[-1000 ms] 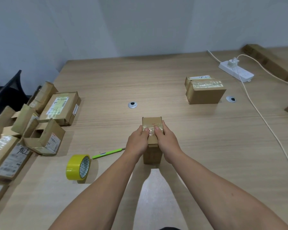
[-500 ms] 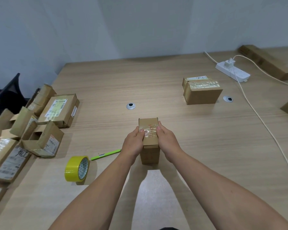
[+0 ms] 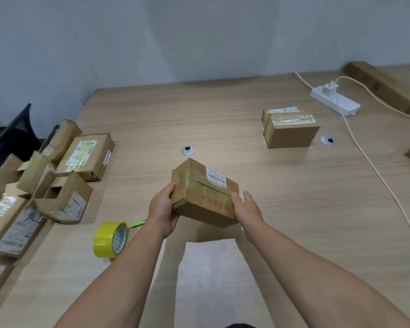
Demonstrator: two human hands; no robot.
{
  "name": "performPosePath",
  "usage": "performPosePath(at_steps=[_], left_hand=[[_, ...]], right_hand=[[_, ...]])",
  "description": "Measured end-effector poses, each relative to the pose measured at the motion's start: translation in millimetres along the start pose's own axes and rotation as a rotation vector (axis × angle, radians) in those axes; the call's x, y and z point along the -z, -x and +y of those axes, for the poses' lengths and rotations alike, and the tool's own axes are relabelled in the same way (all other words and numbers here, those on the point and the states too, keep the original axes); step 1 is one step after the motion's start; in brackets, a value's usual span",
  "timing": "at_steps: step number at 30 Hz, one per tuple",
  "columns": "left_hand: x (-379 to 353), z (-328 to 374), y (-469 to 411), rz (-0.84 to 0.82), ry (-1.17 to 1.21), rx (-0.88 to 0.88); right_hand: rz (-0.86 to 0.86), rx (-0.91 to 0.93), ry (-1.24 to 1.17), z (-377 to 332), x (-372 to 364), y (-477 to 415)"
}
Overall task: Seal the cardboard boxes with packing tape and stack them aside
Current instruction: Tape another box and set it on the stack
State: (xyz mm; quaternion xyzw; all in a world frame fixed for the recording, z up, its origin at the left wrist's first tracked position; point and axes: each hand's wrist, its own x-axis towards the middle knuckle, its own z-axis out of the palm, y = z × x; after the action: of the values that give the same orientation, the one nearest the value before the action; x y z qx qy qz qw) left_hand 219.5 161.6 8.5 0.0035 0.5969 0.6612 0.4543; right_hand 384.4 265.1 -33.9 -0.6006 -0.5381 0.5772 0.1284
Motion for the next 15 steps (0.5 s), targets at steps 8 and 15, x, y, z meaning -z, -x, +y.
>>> performPosePath(at_steps=[8,15], left_hand=[[17.8,-29.1,-12.7,0.007,-0.039,0.075],[27.4,-46.0,-18.4,0.227,-0.403,-0.084]], right_hand=[[-0.009,-0.023,-0.190,11.0,-0.8,-4.9],[0.102,0.083,-0.011,10.7,4.4,-5.2]])
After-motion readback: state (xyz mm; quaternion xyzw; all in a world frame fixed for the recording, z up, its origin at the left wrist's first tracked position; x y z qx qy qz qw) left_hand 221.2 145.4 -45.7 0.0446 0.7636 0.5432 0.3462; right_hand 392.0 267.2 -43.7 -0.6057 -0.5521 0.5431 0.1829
